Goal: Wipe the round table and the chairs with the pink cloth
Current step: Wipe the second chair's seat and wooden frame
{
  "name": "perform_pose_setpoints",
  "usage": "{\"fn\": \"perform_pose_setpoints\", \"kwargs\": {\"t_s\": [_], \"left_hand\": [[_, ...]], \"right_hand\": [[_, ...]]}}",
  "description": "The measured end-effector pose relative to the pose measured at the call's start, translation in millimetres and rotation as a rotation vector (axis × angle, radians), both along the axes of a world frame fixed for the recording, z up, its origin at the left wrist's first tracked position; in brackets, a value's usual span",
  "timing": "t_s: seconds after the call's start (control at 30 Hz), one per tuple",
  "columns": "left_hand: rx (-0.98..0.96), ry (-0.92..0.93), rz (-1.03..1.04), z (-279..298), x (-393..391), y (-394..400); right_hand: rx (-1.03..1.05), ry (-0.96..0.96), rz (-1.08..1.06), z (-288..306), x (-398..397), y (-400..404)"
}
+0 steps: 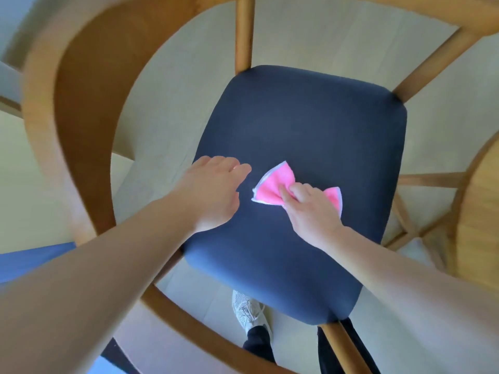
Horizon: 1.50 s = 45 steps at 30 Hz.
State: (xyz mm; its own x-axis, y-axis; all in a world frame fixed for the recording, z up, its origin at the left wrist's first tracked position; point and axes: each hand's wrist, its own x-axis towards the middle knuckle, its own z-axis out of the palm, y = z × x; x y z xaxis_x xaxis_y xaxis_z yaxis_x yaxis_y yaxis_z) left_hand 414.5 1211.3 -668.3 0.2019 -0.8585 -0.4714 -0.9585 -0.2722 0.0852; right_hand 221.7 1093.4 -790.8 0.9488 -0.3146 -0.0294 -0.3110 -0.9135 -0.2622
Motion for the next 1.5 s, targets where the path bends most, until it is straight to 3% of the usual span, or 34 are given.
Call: {"fn": "perform_pose_setpoints", "kwargs": {"t_s": [0.17, 0.3, 0.5, 0.6, 0.67, 0.83, 1.0, 1.17, 1.23, 1.33, 1.5], "left_hand": [[0.063, -0.066, 0.025, 21, 21, 27], [0.03, -0.013, 0.1, 41, 22, 43], [-0.142, 0.06, 0.197, 88, 11, 62], [-0.256, 0.094, 0.25, 120, 5, 69], [-0.31, 0.134, 0.278, 146, 0, 73], [-0.418, 0.248, 0.199, 218, -14, 85], [-0.47, 0.379, 0.326, 275, -34, 111], [-0.483, 0.38, 0.487, 299, -61, 145], [-0.496, 0.327, 0.597, 295, -77, 157], [-0.483, 0.318, 0.815, 275, -114, 174], [-0.31, 0.394, 1.191, 224, -216, 183]], "right_hand": [[-0.013, 0.0, 0.298, -4, 0, 65], [0.083, 0.076, 0.424, 12, -2, 85], [0.497, 0.18, 0.089, 77, 0, 71], [0.782, 0.143, -0.166, 135, 4, 63], [0.857, 0.077, -0.256, 176, 8, 59], [1.033, -0.011, -0.225, 284, 9, 63], [1.181, 0.059, -0.138, 354, -4, 78], [1.14, 0.281, -0.014, 379, -17, 88], [1.03, 0.345, 0.01, 374, -22, 89], [0.874, 0.39, 0.033, 357, -39, 87], [0.814, 0.408, -0.059, 311, -93, 69]]}}
